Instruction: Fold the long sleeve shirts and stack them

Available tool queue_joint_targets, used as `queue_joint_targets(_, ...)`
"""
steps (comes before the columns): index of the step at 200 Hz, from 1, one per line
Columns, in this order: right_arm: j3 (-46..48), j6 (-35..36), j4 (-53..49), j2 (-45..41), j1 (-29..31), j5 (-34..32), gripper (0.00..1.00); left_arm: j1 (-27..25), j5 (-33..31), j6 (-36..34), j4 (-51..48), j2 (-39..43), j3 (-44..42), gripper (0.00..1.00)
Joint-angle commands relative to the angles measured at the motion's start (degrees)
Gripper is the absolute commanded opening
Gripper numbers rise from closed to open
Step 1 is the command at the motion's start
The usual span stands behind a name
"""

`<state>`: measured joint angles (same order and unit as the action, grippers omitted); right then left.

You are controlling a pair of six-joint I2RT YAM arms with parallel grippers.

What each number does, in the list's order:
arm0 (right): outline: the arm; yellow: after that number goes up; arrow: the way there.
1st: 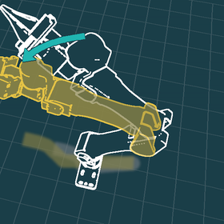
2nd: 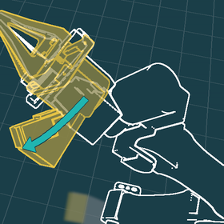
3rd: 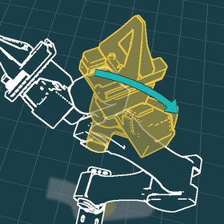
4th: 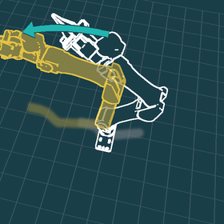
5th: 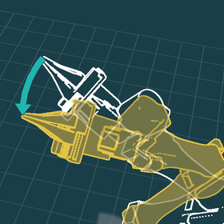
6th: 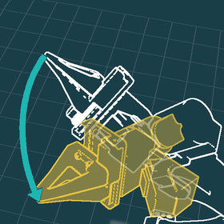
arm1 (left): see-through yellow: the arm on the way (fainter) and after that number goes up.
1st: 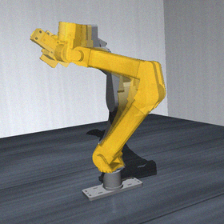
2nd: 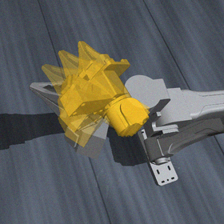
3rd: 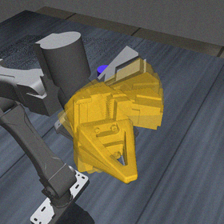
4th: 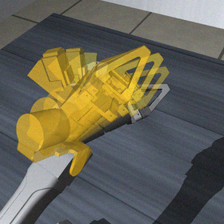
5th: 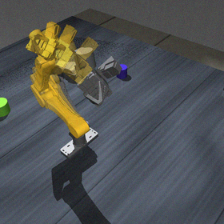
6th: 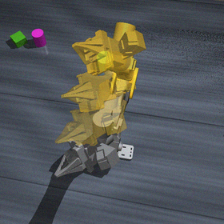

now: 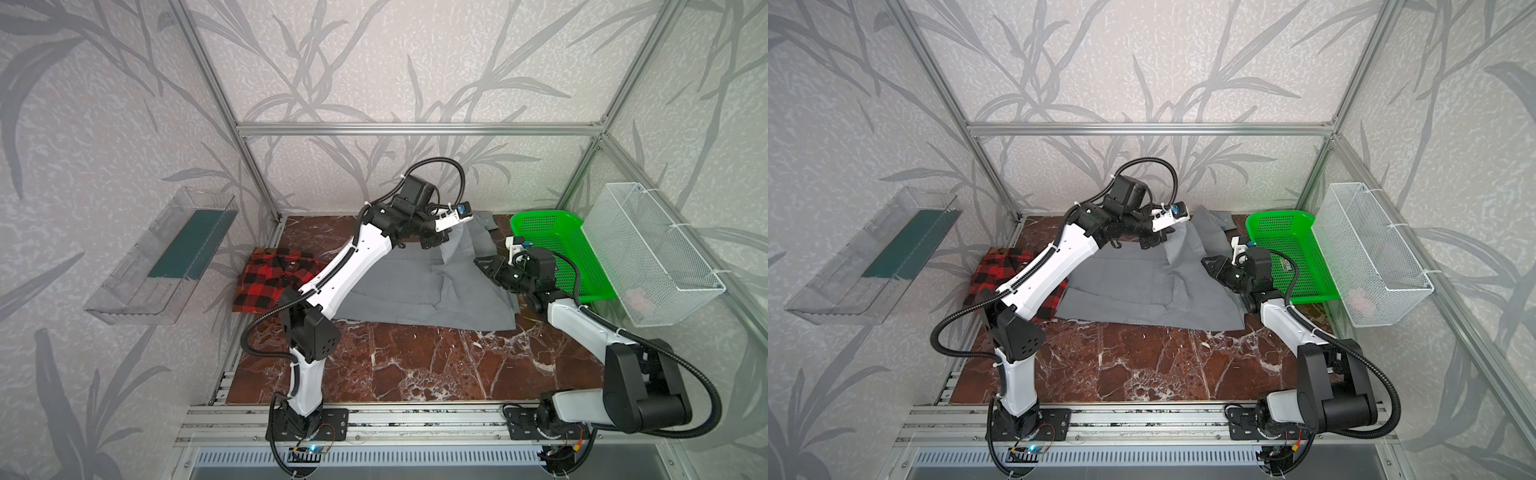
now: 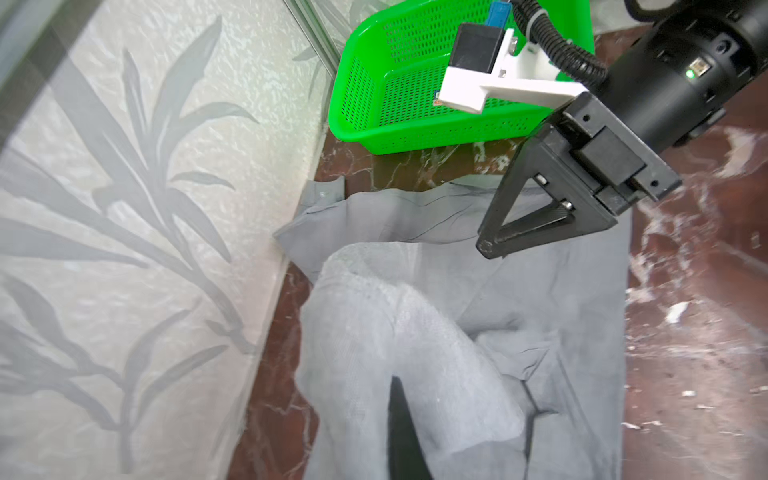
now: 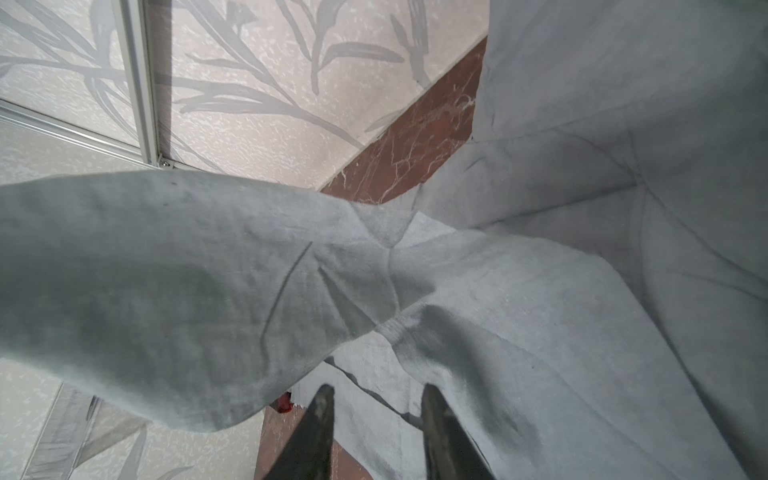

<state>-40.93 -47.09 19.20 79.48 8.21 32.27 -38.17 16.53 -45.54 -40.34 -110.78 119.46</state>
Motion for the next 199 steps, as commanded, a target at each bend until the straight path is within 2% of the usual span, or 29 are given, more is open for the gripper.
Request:
queue_joint_targets(1, 1.1, 0.3, 4.3, 0.4, 2.0, -0.6, 0.35, -1.7, -10.5, -9.9, 18.1, 2.8, -7.3, 0.00)
queue_joint_targets(16, 2.4, 0.2, 6.4, 1.3, 3.9, -1.6, 0.34, -2.2, -10.1, -12.2, 28.2, 4.4, -12.5, 0.00)
queue_joint_targets(45, 5.0, 1.4, 11.0, 4.1, 10.4, -5.6, 0.33, -1.7, -9.2, -9.0, 35.2, 3.5, -11.4, 0.00)
queue_joint_targets(69, 7.6, 0.4, 18.4, 8.0, 13.7, -9.8, 0.32, -2.1, -7.2, -7.7, 43.2, 4.9, -14.7, 0.00)
queue_joint_targets(82, 7.4, 0.3, 20.6, 11.2, 14.0, -10.9, 0.31, -2.1, -4.1, -5.5, 48.4, 6.7, -17.4, 0.00)
queue_joint_targets(115, 5.6, -1.9, 27.7, 20.5, 14.1, -12.1, 0.30, -2.3, 1.6, -2.4, 50.9, 8.6, -20.2, 0.00)
queue_joint_targets(157, 5.1, -2.1, 31.3, 25.7, 14.4, -18.6, 0.30, -2.4, 9.4, 4.3, 63.0, 13.6, -31.2, 0.00)
queue_joint_targets(176, 5.1, -2.2, 31.6, 26.4, 14.3, -20.6, 0.31, -2.3, 9.8, 6.7, 66.8, 16.4, -36.1, 0.00)
queue_joint_targets(199, 5.9, -2.2, 32.0, 26.4, 14.3, -22.7, 0.32, -2.1, 8.9, 5.1, 67.9, 20.4, -42.6, 0.00)
